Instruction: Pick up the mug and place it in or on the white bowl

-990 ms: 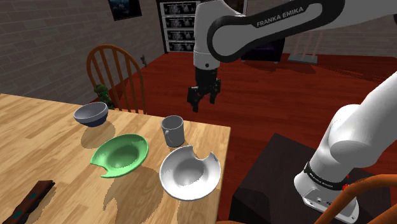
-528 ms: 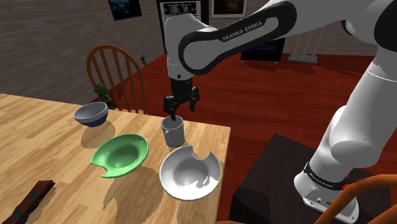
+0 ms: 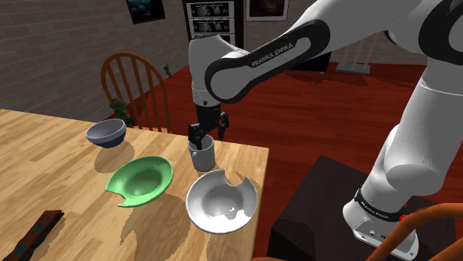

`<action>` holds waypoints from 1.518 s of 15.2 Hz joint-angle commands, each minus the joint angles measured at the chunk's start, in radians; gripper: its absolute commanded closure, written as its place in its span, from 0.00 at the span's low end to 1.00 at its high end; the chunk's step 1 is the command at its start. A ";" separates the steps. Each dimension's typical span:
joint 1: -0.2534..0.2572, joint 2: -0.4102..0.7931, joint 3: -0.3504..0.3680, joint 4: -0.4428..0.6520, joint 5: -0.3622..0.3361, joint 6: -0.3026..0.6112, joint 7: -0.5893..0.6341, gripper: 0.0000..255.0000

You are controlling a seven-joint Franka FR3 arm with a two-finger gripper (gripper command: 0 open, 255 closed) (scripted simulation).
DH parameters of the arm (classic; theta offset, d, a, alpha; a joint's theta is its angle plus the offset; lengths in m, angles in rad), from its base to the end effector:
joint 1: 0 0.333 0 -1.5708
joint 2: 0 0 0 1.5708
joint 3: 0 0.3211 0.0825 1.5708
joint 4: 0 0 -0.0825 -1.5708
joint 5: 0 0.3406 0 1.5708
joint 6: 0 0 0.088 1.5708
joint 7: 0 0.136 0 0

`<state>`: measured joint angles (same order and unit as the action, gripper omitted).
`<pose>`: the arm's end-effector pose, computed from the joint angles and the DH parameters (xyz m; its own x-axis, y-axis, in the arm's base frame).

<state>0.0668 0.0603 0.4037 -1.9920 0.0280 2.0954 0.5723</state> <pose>0.4773 0.2420 0.4345 0.9931 -0.1166 0.0136 -0.1155 -0.9911 -0.0665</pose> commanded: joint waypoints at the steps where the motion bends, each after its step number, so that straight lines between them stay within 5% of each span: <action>1: 0.000 0.001 0.000 -0.011 0.000 0.012 -0.001 0.00; 7: 0.000 0.001 0.000 -0.011 0.000 0.012 -0.001 0.00; 8: 0.000 0.001 0.000 -0.011 0.000 0.012 -0.001 1.00; 17: 0.000 0.001 0.000 -0.011 0.000 0.012 -0.001 1.00; 23: -0.002 -0.024 -0.001 0.043 0.010 -0.066 -0.005 1.00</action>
<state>0.0644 0.0389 0.4028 -1.9606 0.0368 2.0444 0.5670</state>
